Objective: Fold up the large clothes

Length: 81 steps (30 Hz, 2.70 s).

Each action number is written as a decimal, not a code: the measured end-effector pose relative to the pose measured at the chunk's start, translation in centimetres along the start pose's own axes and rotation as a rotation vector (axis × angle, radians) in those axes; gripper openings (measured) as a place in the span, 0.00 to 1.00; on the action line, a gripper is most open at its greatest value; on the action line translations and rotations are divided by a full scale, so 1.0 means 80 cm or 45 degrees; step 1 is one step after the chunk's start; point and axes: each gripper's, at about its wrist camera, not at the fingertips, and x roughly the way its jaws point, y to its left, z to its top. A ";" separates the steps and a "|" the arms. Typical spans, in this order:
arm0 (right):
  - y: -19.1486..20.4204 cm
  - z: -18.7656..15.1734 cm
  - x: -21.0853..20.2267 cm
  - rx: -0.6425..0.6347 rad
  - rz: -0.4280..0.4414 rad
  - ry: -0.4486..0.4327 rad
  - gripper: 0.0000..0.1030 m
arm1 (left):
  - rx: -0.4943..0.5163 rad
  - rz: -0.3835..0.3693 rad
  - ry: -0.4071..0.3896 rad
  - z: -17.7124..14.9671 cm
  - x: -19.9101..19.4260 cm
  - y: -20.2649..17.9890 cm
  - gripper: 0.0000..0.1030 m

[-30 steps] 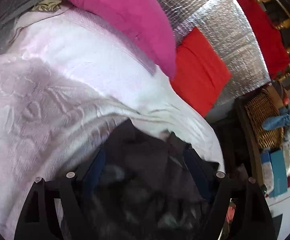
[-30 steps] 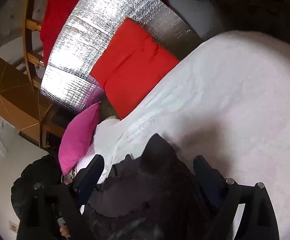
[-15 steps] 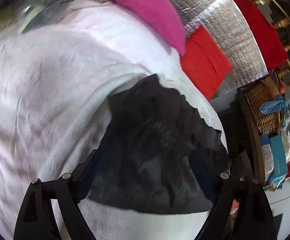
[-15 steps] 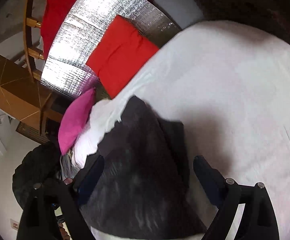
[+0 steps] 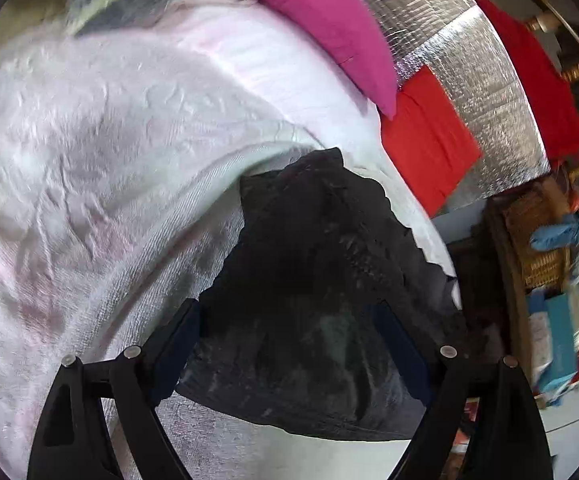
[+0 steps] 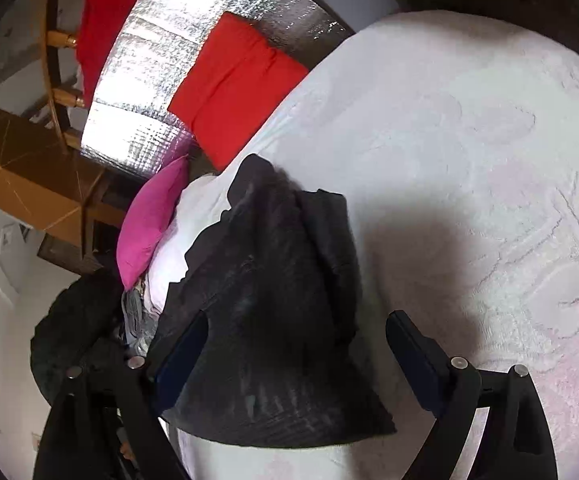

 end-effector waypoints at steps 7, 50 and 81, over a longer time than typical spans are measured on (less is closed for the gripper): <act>0.028 -0.041 -0.056 0.005 0.172 -0.125 0.90 | 0.111 -0.036 -0.123 -0.050 -0.044 -0.034 0.86; 0.036 -0.104 0.038 0.178 0.016 -0.233 0.37 | -0.346 -0.086 -0.156 -0.079 0.018 0.025 0.31; 0.106 -0.147 -0.138 -0.265 -0.034 0.030 0.73 | 0.155 0.223 -0.123 -0.126 -0.168 -0.050 0.82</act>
